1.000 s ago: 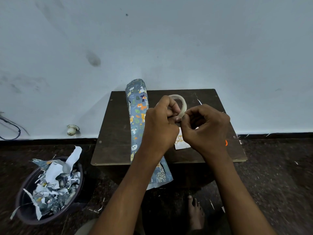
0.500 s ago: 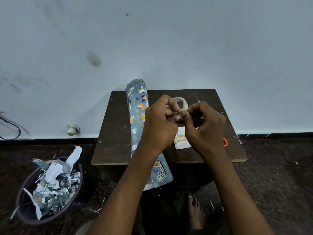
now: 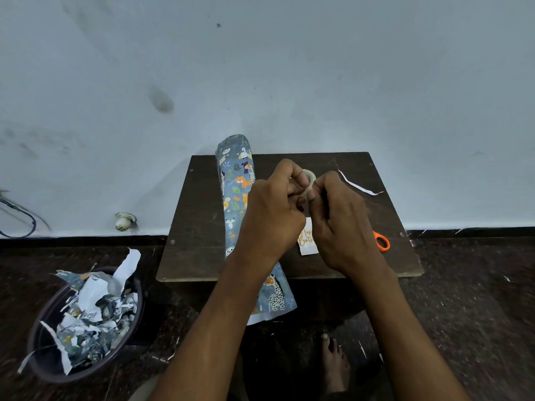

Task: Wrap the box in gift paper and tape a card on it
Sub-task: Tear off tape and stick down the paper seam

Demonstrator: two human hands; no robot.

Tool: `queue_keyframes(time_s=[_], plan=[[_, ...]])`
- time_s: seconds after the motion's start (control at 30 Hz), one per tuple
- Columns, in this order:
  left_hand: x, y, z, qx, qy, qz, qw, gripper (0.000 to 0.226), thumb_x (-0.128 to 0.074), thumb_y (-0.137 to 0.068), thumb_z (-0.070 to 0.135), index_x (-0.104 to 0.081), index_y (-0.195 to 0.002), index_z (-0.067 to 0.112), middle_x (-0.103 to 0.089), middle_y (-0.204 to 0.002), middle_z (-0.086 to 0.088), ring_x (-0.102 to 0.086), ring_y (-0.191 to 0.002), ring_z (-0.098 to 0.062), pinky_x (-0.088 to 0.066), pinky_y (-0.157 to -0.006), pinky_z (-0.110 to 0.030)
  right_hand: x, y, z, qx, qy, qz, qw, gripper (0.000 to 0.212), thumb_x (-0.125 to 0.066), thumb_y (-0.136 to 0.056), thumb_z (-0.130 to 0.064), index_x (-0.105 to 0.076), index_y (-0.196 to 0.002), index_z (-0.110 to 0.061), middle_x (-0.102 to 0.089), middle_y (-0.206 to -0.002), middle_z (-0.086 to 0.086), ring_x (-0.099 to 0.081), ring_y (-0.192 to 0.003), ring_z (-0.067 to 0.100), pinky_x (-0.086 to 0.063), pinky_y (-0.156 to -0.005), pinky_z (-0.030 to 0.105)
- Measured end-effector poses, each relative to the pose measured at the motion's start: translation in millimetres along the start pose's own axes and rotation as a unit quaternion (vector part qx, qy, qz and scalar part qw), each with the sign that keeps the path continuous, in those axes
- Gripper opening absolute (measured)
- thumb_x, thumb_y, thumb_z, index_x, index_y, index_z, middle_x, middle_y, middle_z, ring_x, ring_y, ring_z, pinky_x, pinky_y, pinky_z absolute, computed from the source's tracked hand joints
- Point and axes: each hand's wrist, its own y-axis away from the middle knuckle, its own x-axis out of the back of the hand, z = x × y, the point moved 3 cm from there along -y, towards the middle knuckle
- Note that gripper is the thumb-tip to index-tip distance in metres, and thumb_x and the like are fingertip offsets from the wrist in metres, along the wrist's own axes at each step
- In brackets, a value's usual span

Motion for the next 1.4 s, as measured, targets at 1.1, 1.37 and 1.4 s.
queue_keyframes(time_s=[1.1,1.37,1.4], plan=[[25,-4,6,-0.067,-0.019,0.006,0.998,0.008,-0.082,-0.078,0.008,-0.08,-0.085,0.012,-0.072,-0.08,0.003,-0.067,-0.073,-0.01,-0.05,-0.064,-0.016,14,-1,8,-0.392,-0.424,0.097,0.811,0.017,-0.083,-0.076,0.001,-0.067,-0.07,0.004,-0.07,-0.062,0.014,-0.064,-0.049,0.018,-0.052,-0.049,0.023],[48,-5,-2,-0.054,0.023,0.029,0.998,0.014,-0.084,-0.076,0.007,-0.08,-0.088,0.012,-0.077,-0.084,0.007,-0.073,-0.076,-0.01,-0.056,-0.067,-0.022,10,-7,-4,-0.351,-0.453,0.139,0.808,0.016,-0.08,-0.075,0.007,-0.066,-0.068,0.005,-0.069,-0.062,0.014,-0.065,-0.052,0.019,-0.055,-0.052,0.025],[52,-5,-2,-0.051,0.036,0.037,0.997,0.014,-0.084,-0.075,0.006,-0.08,-0.087,0.012,-0.077,-0.083,0.007,-0.073,-0.074,-0.011,-0.055,-0.066,-0.021,9,-9,-5,-0.35,-0.462,0.144,0.802,0.015,-0.079,-0.076,0.008,-0.066,-0.068,0.006,-0.068,-0.062,0.014,-0.065,-0.052,0.018,-0.054,-0.052,0.025]])
